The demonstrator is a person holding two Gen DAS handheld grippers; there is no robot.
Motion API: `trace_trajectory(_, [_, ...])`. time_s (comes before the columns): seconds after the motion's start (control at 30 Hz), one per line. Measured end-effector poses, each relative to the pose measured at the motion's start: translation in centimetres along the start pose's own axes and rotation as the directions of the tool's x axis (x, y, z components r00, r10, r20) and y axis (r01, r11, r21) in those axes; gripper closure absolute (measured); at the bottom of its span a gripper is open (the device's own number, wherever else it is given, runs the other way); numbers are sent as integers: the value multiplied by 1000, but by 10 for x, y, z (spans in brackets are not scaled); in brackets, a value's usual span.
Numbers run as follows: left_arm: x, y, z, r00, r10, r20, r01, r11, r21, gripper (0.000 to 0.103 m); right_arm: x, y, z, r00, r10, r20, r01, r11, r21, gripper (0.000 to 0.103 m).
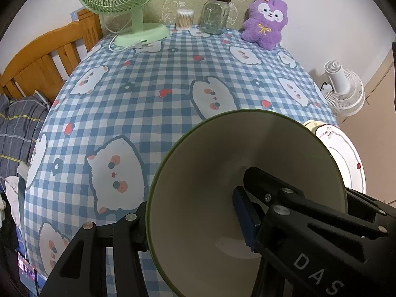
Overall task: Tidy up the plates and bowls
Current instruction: 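Lower the small bowl with both tools into the nested bowls on the plates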
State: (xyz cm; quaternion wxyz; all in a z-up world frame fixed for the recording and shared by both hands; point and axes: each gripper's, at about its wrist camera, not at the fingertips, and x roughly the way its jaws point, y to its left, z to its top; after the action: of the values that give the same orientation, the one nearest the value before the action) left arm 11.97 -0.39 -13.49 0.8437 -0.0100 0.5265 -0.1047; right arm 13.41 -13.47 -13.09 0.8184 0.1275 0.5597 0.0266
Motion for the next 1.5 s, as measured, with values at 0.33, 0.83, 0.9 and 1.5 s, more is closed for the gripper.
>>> trace_trajectory(0.33, [-25, -2, 8, 999, -8, 35, 7, 1000, 11, 48, -28, 8, 3, 999, -3, 49, 3, 1000, 11, 49])
trace_trajectory(0.83, [-66, -11, 20, 995, -19, 102, 15, 999, 43, 48, -73, 11, 8, 993, 3, 119, -5, 1000, 20, 49])
trace_trajectory(0.9, [-69, -15, 21, 994, -15, 108, 11, 999, 42, 48, -77, 7, 9, 992, 7, 127, -10, 1000, 20, 49])
trace_trajectory(1.5, [-71, -77, 27, 993, -7, 120, 3, 1000, 31, 48, -102, -56, 22, 992, 12, 128, -13, 1000, 9, 49])
